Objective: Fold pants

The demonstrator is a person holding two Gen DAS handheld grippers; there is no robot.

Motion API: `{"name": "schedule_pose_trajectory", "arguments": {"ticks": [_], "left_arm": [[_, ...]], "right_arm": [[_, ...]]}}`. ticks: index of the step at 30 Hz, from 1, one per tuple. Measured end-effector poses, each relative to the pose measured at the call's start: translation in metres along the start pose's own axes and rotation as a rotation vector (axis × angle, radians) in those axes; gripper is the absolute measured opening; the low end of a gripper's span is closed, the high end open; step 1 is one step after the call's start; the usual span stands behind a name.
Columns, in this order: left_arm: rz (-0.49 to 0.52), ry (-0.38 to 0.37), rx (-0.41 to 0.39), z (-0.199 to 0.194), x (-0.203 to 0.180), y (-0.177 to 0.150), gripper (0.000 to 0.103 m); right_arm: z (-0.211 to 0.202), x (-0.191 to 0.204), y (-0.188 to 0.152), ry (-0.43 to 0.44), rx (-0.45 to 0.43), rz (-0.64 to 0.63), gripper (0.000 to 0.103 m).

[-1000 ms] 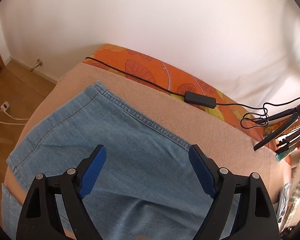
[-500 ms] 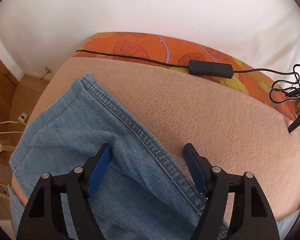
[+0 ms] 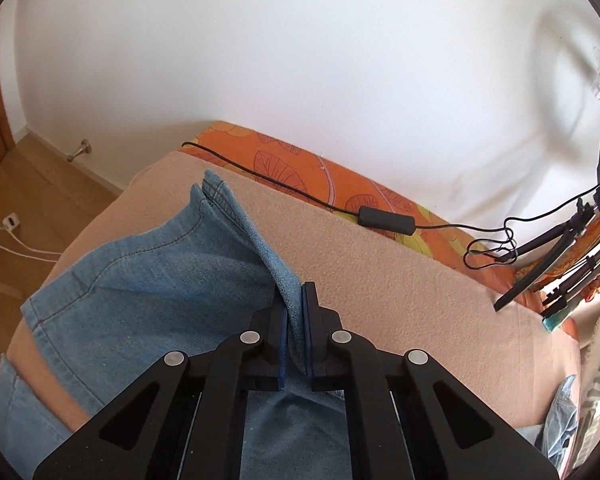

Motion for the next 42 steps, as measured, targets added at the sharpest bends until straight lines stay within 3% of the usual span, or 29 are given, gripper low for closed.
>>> {"name": "schedule_pose_trajectory", "arguments": {"ticks": [8,12,19,31,37,42], "left_arm": [[0.023,-0.03,-0.132,-0.09,0.008,-0.01,0.005],[0.002,-0.066,-0.162,-0.126,0.019,-0.032,0.005],[-0.004,-0.067,-0.213,-0.176,0.039,-0.087,0.005],[-0.194,-0.066,-0.202,-0.211,0.079,-0.211,0.005],[-0.271,-0.082,-0.203,-0.212,0.099,-0.238,0.005],[-0.386,-0.087,-0.204,-0.213,0.122,-0.248,0.019]], "right_arm": [[-0.044,0.013,0.01,-0.07,-0.039,-0.001,0.001],[-0.068,0.033,0.003,-0.082,-0.04,-0.02,0.001],[-0.088,0.073,-0.021,-0.073,-0.012,-0.06,0.001],[-0.099,0.149,-0.074,0.026,0.119,-0.176,0.001],[-0.085,0.168,-0.095,0.052,0.182,-0.178,0.001],[-0.077,0.172,-0.101,0.046,0.211,-0.185,0.001]]}}
Point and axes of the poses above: each gripper's, at about its wrist camera, not at the fingertips, and z roughly the way its jaws point, x to its left, y to its top, the point moved 1 cm from there along z, roughly the way its jaws point, and after that the axes turned 6 degrees about z, right-handed, at the moved point
